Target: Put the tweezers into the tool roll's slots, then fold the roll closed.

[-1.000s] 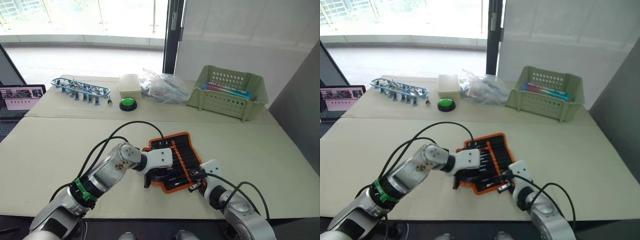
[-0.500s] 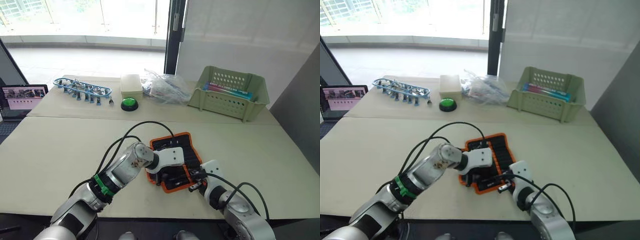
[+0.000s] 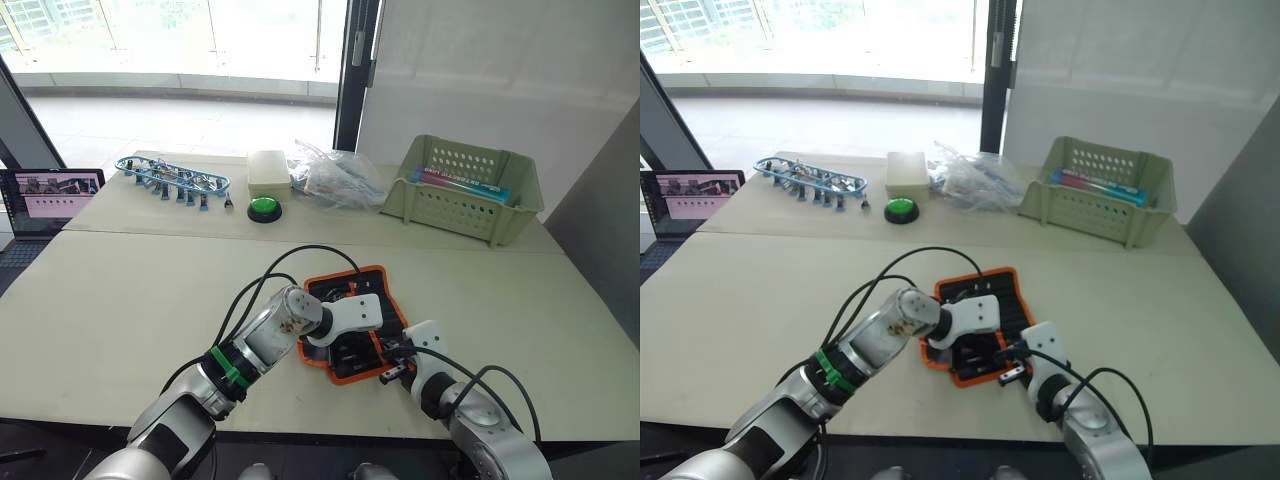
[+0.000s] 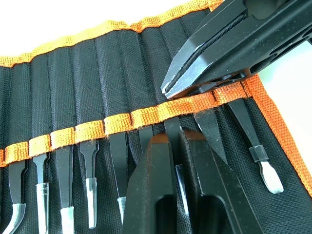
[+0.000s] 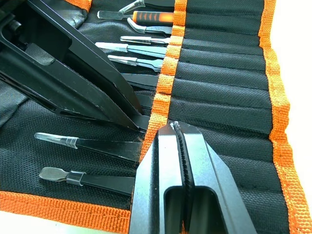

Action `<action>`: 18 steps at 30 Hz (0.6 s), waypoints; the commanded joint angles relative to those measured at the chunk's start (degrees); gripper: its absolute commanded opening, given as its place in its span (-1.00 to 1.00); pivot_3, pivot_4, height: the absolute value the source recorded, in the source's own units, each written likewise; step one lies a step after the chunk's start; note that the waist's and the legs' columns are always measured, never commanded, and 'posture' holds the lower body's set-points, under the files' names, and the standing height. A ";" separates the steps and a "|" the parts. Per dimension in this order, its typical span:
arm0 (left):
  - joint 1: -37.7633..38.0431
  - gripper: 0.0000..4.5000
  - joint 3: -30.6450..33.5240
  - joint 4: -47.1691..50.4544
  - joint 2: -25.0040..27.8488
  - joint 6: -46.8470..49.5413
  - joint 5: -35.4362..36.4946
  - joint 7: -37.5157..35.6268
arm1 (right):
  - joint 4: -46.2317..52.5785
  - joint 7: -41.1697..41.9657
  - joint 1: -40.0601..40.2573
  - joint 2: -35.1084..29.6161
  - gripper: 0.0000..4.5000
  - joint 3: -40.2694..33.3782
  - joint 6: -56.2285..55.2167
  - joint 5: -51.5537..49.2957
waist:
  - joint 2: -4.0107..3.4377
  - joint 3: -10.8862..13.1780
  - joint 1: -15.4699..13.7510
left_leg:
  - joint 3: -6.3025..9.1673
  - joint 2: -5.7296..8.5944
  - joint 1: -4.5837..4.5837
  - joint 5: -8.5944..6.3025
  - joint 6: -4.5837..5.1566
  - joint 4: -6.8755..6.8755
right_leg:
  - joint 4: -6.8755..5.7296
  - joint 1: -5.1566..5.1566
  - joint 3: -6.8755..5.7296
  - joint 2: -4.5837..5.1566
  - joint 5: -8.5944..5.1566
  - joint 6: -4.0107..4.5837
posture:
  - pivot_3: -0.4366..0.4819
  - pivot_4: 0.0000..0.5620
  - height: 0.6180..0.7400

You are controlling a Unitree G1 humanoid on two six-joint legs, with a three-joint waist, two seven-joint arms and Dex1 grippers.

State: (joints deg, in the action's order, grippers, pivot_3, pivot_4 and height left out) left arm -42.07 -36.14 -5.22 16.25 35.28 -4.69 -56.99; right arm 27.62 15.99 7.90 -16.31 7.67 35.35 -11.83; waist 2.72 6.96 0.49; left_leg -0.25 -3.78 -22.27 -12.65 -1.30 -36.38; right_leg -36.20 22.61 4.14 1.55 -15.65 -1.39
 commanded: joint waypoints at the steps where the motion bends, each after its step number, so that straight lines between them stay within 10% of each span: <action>1: -2.19 -0.64 2.72 2.94 -1.37 -2.79 1.43 0.17 | -4.97 0.89 2.81 0.05 -1.00 2.92 3.55 0.14 | -0.02 0.01 0.03 | 0.00 0.00 -0.01 0.00 0.00 0.00 | 0.00 0.00 0.00 0.00 0.00 0.00 | -0.05 -0.47 0.96; 12: 1.63 0.94 22.27 18.44 15.23 2.84 14.81 -7.27 | -4.13 1.77 3.17 -0.96 -1.00 2.83 3.78 -0.12 | -0.21 0.04 1.19 | 0.07 -0.13 0.23 0.00 0.00 0.40 | -0.12 0.03 -0.01 -0.17 -0.17 0.23 | -0.05 -0.47 0.96; 18: 21.30 0.99 41.26 23.53 23.79 -5.67 23.34 -8.69 | -2.73 3.14 3.90 -2.45 -1.00 2.56 3.05 -0.10 | -0.30 0.08 1.77 | 0.06 -0.12 0.24 -0.01 -0.01 0.47 | -0.13 0.02 -0.05 -0.08 -0.31 0.24 | -0.05 -0.47 0.96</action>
State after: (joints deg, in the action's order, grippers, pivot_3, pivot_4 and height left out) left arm -22.39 -0.04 15.34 39.68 33.24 15.46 -65.13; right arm 28.95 18.58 8.71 -17.58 8.56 35.31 -12.49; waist 2.42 7.04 2.27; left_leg -0.20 -3.91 -22.04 -12.66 -1.32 -35.89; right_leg -36.31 22.65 4.09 1.52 -15.96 -1.13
